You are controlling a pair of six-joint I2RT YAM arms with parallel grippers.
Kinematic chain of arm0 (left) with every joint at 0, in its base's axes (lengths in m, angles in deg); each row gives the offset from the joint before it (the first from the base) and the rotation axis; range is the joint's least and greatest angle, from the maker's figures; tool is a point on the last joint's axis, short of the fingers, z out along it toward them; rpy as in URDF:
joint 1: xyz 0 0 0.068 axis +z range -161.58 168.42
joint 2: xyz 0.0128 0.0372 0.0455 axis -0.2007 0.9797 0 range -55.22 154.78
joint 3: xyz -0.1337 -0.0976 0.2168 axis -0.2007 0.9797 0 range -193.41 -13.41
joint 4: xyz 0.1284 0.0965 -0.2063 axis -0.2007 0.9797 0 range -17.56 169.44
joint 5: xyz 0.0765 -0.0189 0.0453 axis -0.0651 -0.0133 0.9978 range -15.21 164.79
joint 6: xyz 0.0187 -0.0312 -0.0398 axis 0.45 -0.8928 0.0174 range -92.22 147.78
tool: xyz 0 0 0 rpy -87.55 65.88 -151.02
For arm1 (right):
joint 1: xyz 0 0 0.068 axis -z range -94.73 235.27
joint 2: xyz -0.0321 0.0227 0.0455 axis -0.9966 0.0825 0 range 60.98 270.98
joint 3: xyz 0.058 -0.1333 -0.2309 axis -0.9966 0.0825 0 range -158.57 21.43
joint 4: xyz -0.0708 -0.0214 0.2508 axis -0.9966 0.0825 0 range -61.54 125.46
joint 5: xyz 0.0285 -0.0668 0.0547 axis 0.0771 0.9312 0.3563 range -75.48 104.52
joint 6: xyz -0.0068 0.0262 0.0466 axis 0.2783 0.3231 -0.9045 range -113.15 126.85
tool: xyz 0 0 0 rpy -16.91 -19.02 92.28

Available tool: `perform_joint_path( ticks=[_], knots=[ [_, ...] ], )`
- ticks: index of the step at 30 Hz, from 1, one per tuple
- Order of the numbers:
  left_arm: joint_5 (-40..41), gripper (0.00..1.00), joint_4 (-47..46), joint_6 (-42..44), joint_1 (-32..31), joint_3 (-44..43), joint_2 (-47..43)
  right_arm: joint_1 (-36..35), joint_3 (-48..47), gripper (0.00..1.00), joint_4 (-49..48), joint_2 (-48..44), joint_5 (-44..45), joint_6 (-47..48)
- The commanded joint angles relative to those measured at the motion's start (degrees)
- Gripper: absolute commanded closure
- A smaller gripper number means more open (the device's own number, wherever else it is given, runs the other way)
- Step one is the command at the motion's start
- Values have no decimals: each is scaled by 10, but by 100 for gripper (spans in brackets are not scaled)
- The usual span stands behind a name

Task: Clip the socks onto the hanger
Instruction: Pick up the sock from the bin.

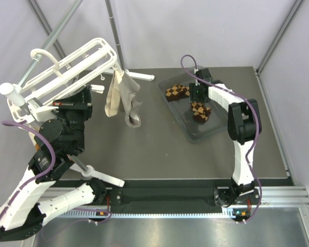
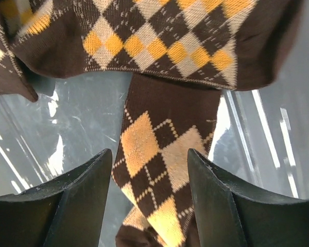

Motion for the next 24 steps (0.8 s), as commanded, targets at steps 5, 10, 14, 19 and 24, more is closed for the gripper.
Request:
perform_joint_path(
  ticks=[5, 10, 14, 19, 24],
  knots=[
    [-52, 100, 49, -15, -3, 7, 19, -25, 1, 46, -30, 33, 46, -16],
    [-51, 100, 50, -16, -3, 9, 18, -34, -12, 64, -18, 56, 86, 0],
    [-54, 100, 50, -18, -3, 8, 19, -33, -7, 84, -18, 56, 105, 11],
    [-56, 100, 51, -20, -3, 8, 21, -33, 48, 100, -63, -7, 123, 30],
    [-61, 100, 49, -20, -3, 7, 24, -40, 127, 100, -113, -124, 93, 58]
  ],
)
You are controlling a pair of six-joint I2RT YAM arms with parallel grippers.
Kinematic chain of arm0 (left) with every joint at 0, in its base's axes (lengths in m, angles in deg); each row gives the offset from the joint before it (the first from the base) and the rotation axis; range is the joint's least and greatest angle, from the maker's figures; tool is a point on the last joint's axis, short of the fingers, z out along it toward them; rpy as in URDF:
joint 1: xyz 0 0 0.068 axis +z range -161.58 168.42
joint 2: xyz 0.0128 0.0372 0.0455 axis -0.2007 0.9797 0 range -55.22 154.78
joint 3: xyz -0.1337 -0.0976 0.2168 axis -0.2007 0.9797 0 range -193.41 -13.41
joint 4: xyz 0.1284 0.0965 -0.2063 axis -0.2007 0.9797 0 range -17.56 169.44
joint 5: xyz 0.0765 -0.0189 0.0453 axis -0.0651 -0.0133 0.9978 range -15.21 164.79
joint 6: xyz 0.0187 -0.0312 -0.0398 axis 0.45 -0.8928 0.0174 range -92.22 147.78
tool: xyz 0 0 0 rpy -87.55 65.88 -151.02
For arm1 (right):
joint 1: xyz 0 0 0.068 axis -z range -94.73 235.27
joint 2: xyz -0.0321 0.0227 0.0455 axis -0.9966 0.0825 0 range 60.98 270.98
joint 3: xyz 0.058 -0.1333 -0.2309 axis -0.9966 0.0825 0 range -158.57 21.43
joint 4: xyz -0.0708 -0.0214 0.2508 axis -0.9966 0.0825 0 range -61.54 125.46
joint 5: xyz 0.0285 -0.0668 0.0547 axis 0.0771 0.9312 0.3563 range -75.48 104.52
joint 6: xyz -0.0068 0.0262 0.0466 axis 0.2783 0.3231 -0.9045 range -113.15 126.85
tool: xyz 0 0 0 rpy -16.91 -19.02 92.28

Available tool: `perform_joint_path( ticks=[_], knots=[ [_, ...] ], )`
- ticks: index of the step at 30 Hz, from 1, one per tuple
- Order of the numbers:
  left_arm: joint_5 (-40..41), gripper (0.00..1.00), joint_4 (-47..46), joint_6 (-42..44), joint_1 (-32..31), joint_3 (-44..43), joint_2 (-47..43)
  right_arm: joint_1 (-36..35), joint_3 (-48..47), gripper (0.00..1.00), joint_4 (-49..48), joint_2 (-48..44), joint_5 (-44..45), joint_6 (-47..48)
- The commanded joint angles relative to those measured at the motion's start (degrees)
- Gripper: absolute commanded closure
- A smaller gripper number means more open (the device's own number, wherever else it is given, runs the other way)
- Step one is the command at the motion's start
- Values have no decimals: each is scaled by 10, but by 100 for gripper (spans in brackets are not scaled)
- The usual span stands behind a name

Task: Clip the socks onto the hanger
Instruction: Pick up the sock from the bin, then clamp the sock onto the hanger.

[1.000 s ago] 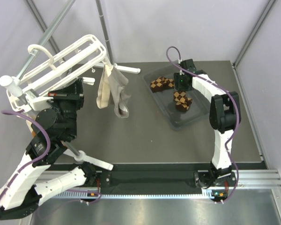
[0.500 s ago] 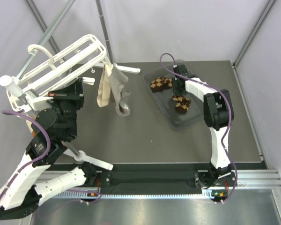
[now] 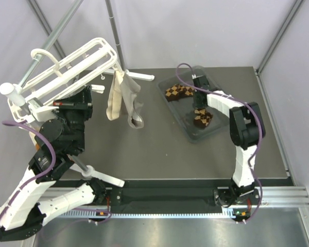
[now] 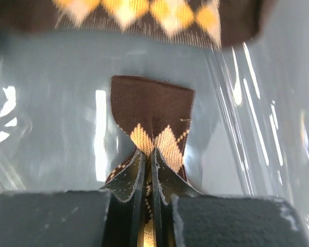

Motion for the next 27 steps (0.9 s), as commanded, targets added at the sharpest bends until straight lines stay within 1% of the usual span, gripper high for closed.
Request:
perform_joint_path(
  ticks=[1, 3, 4, 5, 9, 10, 12, 13, 14, 15, 17, 19, 22, 27],
  knots=[
    [-60, 100, 48, -18, -3, 8, 24, -16, 46, 100, -50, -146, -20, 26],
    [-59, 100, 47, -16, -3, 9, 24, -25, 78, 100, -59, -191, -48, 19],
    [-58, 100, 46, -16, -3, 11, 22, -38, 85, 100, -60, -232, -70, 19],
    [-58, 100, 45, -16, -3, 12, 20, -50, 93, 100, -60, -252, -72, 20],
    [-58, 100, 38, -16, -4, 20, 11, -121, 117, 100, -46, -342, -103, 26],
    [-58, 100, 38, -16, -3, 20, 11, -157, 124, 100, -50, -383, -129, 29],
    [-60, 100, 38, -17, -3, 20, 9, -200, 140, 100, -74, -419, -164, 45],
    [-61, 100, 38, -17, -4, 21, 8, -245, 140, 100, -76, -445, -196, 53],
    [-61, 100, 38, -18, -3, 21, 7, -268, 137, 100, -78, -453, -210, 73],
    [-61, 100, 38, -18, -3, 21, 5, -314, 126, 100, -75, -458, -218, 93],
    [-61, 100, 38, -20, -3, 21, 4, -355, 110, 99, -73, -465, -221, 133],
    [-61, 100, 41, -20, -3, 22, 3, -392, 87, 100, -73, -458, -222, 154],
    [-61, 100, 50, -24, -3, 20, 1, -415, 42, 100, -62, -434, -225, 167],
    [-64, 100, 60, -32, -3, 16, 6, -435, -14, 100, -74, -403, -225, 188]
  ],
)
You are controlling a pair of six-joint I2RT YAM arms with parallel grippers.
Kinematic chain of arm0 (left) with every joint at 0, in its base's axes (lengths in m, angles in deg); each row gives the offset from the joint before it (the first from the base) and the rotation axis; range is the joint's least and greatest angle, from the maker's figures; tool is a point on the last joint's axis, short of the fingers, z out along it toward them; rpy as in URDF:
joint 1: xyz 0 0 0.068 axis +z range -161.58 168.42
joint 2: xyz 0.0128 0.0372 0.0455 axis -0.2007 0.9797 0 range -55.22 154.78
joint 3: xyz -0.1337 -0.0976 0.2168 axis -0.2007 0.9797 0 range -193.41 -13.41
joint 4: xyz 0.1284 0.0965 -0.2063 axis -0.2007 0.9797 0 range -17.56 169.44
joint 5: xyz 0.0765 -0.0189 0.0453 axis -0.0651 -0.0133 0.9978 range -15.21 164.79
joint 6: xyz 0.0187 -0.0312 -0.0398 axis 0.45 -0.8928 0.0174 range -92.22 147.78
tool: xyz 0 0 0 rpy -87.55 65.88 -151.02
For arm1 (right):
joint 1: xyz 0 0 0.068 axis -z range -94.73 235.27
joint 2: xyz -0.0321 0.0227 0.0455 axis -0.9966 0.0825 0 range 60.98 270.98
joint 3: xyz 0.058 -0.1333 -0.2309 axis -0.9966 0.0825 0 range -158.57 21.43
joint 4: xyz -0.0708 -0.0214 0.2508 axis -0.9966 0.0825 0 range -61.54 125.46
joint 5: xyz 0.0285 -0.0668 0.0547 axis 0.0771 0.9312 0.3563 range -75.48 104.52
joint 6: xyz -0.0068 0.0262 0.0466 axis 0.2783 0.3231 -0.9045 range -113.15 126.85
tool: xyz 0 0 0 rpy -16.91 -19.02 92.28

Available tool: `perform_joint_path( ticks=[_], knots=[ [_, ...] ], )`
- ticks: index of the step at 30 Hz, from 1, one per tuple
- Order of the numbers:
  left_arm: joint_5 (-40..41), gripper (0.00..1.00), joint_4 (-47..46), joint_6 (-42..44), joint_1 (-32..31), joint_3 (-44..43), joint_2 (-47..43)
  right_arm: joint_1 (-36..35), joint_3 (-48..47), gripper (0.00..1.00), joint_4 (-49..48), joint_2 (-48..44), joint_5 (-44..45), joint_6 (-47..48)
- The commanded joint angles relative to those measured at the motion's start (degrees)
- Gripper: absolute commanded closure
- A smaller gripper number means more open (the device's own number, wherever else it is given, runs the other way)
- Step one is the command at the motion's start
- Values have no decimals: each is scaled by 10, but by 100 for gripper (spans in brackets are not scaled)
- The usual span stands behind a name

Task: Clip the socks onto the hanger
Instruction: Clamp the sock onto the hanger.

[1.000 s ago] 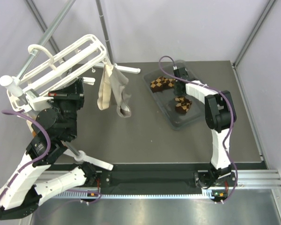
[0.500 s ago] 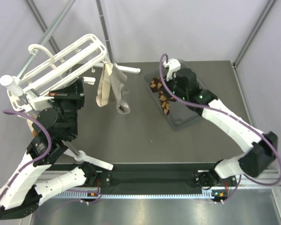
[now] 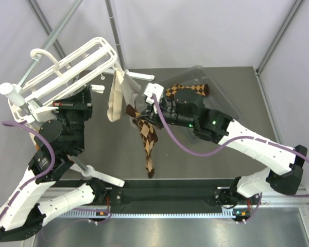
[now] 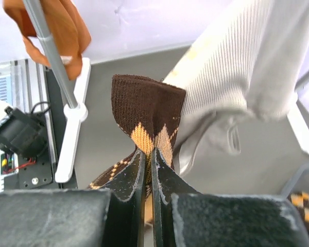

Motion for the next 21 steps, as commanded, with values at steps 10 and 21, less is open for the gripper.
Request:
perform_joint_path(
  ticks=[10, 21],
  knots=[
    [-76, 100, 64, -29, -4, -4, 30, -30, -173, 100, -21, 103, -11, 42],
    [-66, 100, 76, -20, -4, -20, 32, -50, -242, 100, -37, 155, 95, 89]
  ],
)
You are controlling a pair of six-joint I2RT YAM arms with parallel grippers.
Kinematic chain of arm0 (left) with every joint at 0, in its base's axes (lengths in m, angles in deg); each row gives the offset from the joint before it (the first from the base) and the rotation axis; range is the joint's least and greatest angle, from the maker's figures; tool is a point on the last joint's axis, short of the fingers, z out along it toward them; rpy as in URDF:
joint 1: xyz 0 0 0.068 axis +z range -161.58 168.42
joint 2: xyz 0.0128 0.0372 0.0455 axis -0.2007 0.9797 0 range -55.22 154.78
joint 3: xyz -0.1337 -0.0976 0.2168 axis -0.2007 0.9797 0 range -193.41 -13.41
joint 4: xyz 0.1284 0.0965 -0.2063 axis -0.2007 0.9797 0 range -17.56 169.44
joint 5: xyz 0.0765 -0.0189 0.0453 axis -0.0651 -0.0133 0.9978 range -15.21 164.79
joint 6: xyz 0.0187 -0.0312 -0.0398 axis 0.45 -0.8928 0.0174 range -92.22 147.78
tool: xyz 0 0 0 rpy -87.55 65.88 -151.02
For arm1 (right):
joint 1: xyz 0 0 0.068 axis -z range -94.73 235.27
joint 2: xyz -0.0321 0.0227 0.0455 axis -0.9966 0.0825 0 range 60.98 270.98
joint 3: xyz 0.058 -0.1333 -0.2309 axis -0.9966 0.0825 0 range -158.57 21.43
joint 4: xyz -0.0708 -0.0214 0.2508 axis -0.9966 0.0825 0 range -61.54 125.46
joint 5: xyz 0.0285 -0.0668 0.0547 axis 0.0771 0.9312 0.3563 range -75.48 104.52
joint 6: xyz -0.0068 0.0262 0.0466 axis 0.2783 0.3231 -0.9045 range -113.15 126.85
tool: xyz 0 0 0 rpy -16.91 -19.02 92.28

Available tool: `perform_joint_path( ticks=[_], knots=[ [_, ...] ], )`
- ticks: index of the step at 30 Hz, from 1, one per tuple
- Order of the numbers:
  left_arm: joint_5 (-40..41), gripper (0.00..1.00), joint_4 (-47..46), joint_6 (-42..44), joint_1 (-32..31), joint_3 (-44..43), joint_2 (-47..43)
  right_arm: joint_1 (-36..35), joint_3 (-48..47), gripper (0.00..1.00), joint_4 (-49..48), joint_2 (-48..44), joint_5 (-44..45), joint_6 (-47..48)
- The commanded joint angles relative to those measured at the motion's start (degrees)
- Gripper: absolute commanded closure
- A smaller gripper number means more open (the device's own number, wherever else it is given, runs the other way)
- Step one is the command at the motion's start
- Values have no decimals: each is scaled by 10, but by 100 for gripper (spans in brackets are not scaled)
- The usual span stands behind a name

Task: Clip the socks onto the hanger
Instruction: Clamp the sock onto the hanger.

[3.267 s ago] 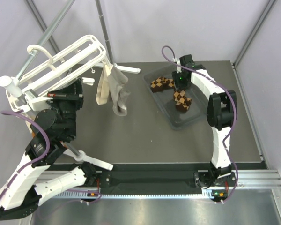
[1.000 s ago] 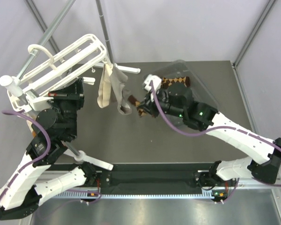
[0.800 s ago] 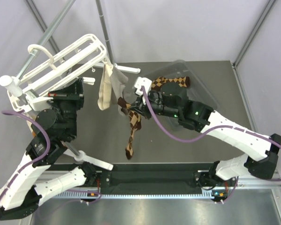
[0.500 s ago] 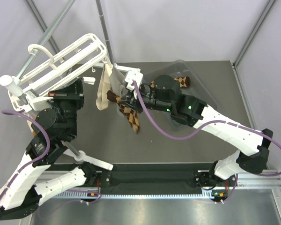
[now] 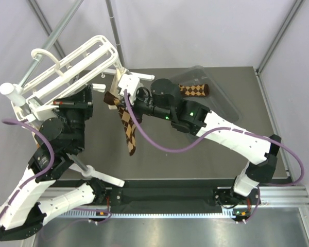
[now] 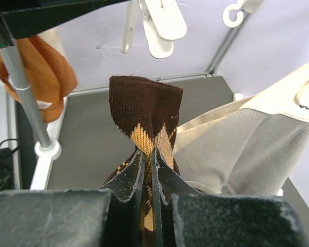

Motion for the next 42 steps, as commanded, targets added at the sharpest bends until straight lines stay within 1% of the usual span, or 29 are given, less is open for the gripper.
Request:
perform_joint_path(
  ticks=[1, 13, 28, 33, 34, 36, 37, 38, 39, 42],
  knots=[
    [-60, 100, 66, 0, -5, -8, 22, -11, -33, 100, -43, -3, 58, 22],
    [-63, 100, 67, 0, -5, -6, 29, -11, -59, 100, -44, 14, 82, 36],
    [-74, 100, 67, -6, -5, -10, 40, -12, -105, 100, -37, 36, 36, 30],
    [-74, 100, 69, -7, -5, -6, 36, -18, -102, 100, -52, 40, 36, 24],
    [-74, 100, 69, -6, -5, -4, 33, -18, -102, 100, -56, 40, 21, 23],
    [-73, 100, 66, -6, -5, 0, 27, -19, -99, 100, -59, 42, 21, 18],
    [-73, 97, 64, -2, -5, 2, 23, -20, -98, 100, -62, 43, 21, 16],
    [-73, 79, 62, -2, -5, 6, 18, -19, -96, 100, -65, 44, 20, 15],
    [-73, 68, 59, -2, -5, 8, 16, -21, -94, 100, -67, 43, 16, 11],
    [-68, 46, 58, 1, -6, 16, 7, -21, -77, 100, -87, 39, 7, 2]
  ],
)
